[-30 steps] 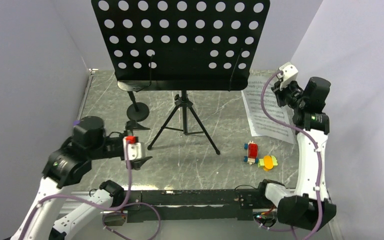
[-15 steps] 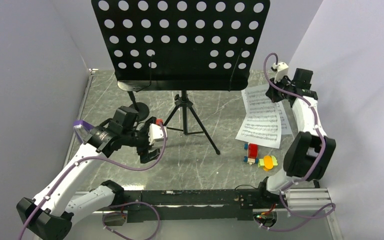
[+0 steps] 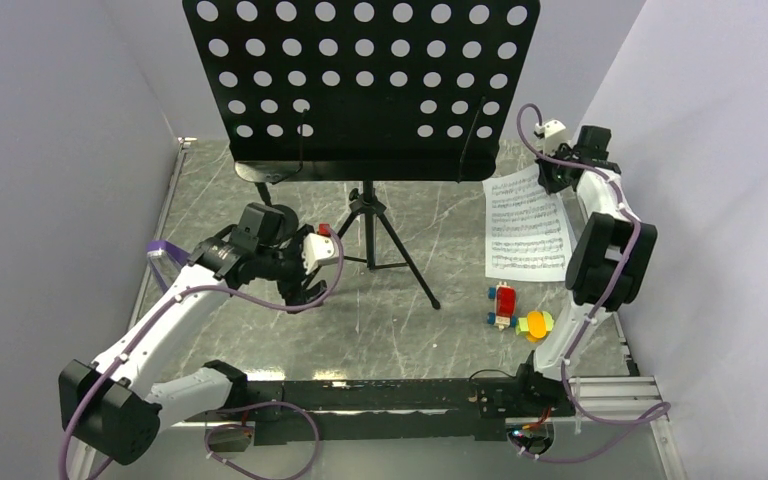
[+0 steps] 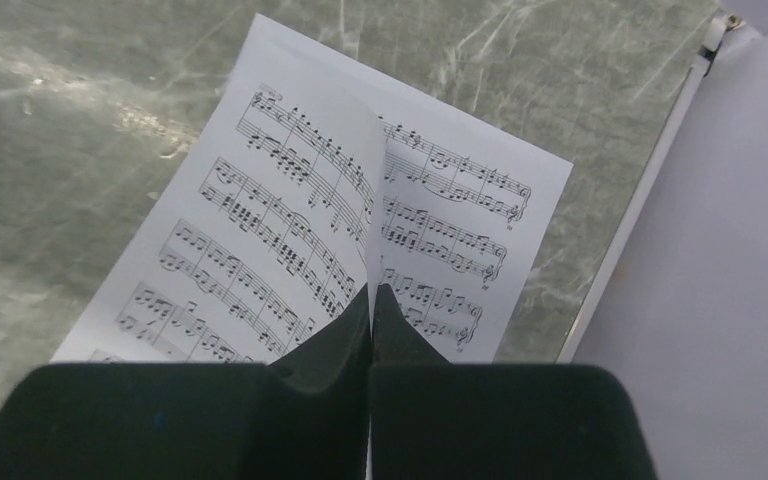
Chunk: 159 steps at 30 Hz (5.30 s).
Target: Pack up the instrument practice props
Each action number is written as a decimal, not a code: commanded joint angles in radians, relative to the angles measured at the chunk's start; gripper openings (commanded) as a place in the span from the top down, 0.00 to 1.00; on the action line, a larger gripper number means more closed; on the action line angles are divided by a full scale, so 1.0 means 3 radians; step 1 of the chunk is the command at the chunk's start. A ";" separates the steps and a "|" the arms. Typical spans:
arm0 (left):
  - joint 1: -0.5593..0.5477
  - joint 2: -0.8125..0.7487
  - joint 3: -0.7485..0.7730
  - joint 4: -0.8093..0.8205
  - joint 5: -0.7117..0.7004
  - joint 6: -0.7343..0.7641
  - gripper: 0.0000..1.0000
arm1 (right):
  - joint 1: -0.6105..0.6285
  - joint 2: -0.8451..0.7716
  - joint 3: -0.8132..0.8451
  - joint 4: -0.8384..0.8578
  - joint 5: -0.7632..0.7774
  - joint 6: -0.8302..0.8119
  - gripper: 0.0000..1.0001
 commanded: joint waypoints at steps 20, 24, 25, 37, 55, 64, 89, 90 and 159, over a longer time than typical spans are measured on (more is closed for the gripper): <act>0.0138 0.0408 0.0303 -0.0169 -0.0150 0.0193 0.01 | 0.0061 0.1244 0.1282 -0.0045 0.0477 -0.0391 1.00; 0.0140 0.0463 0.0355 -0.0162 -0.0181 0.0197 0.01 | 0.0061 0.1258 0.1261 -0.0077 0.0416 -0.0385 1.00; 0.0138 0.0472 0.0364 -0.0167 -0.0185 0.0198 0.01 | 0.0059 0.1258 0.1248 -0.0090 0.0407 -0.0371 1.00; 0.0143 0.0430 0.0325 -0.0148 -0.0179 0.0194 0.01 | 0.0057 0.1173 0.1032 0.0057 0.0661 -0.0418 1.00; 0.0143 0.0402 0.0275 -0.0094 -0.0208 0.0133 0.01 | 0.0126 0.1328 0.1133 0.0201 0.0787 -0.0584 0.85; 0.0165 0.0118 0.0132 0.0020 -0.0303 0.0095 0.02 | 0.0154 0.1159 0.1109 0.0198 0.1008 -0.0392 0.35; 0.0164 -0.0259 -0.0496 0.2065 -0.0070 -0.0875 0.19 | 0.1177 -0.1677 -0.1879 0.0545 -0.2050 0.0795 0.22; 0.0164 -0.0248 -0.0503 0.2094 -0.0040 -0.0901 0.21 | 0.1273 -0.1746 -0.1990 0.0659 -0.2029 0.0845 0.22; -0.0269 0.0123 -0.0816 0.2613 0.0010 -0.1542 0.29 | 0.1803 -0.2083 -0.2602 0.1177 -0.0900 0.0239 0.00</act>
